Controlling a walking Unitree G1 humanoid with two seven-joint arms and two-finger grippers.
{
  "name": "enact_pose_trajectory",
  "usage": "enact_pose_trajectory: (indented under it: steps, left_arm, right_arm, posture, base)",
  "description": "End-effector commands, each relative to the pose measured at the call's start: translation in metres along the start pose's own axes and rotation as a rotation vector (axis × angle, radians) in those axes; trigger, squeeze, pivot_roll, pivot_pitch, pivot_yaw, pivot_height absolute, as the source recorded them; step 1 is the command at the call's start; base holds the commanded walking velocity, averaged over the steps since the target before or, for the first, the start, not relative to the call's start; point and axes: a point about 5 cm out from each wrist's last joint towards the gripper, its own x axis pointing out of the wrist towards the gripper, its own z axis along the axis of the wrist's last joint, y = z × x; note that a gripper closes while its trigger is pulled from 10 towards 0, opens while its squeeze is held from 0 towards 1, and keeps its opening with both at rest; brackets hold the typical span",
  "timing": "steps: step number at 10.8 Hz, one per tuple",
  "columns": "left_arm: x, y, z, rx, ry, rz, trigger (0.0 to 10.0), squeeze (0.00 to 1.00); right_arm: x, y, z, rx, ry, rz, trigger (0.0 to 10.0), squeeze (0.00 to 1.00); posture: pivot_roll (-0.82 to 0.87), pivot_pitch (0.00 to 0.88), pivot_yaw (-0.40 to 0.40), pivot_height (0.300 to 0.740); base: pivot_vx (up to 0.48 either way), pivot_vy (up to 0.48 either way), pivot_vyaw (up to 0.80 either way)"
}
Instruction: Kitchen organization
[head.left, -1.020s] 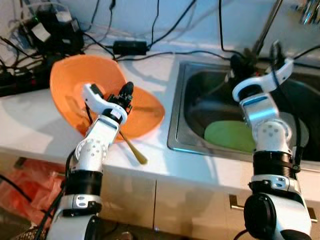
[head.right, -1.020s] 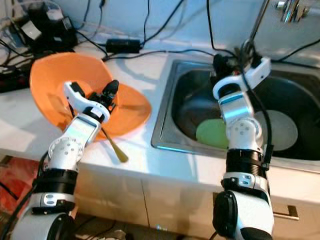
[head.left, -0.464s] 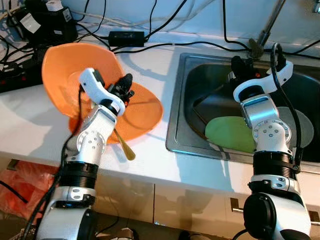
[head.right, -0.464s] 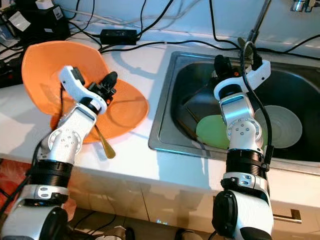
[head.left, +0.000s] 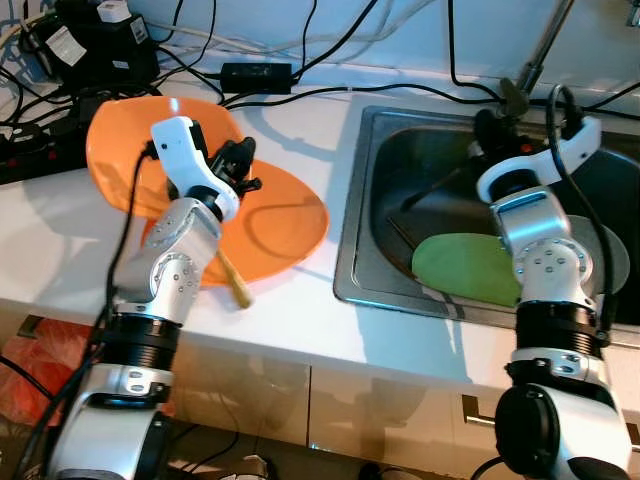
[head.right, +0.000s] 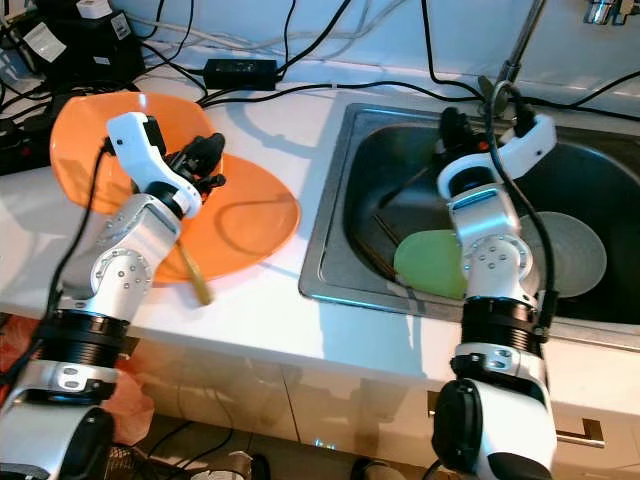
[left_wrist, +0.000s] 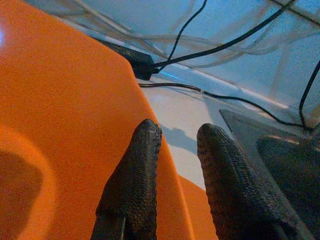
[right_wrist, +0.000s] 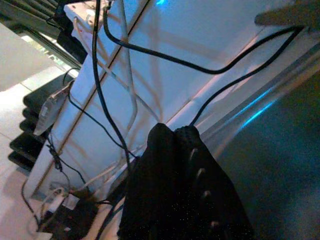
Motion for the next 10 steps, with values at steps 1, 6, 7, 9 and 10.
enact_pose_trajectory:
  steps: [1,6,7,9,10]
  left_arm:
    - [0.003,-0.028,0.068,0.798,-0.230,-0.092,10.0,0.00]
    - [-0.001,-0.038,0.086,0.779,-0.368,-0.076,10.0,0.00]
    - [-0.001,-0.039,0.088,0.778,-0.371,-0.077,10.0,0.00]
    - [0.002,-0.034,0.077,0.814,-0.314,-0.077,10.0,0.00]
    - [0.003,-0.032,0.072,0.833,-0.298,-0.078,10.0,0.00]
  right_arm:
    - [0.002,0.003,0.005,-0.053,-0.015,0.015,10.0,0.00]
    - [0.002,0.001,0.014,-0.384,-0.016,0.005,10.0,0.00]
    - [0.001,-0.002,0.012,-0.413,-0.001,-0.007,10.0,0.00]
    - [0.000,-0.010,0.008,-0.483,0.023,-0.039,10.0,0.00]
    - [0.000,-0.011,0.008,-0.507,0.025,-0.043,10.0,0.00]
  posture:
    - [0.07,0.105,0.003,0.723]
    - [0.07,0.125,0.001,0.723]
    - [0.07,0.127,0.001,0.723]
    - [0.07,0.131,0.003,0.723]
    - [0.07,0.131,0.004,0.723]
  base:
    - [0.000,0.000,0.00]
    - [0.000,0.000,0.00]
    - [0.000,0.000,0.00]
    - [0.000,0.000,0.00]
    - [0.000,0.000,0.00]
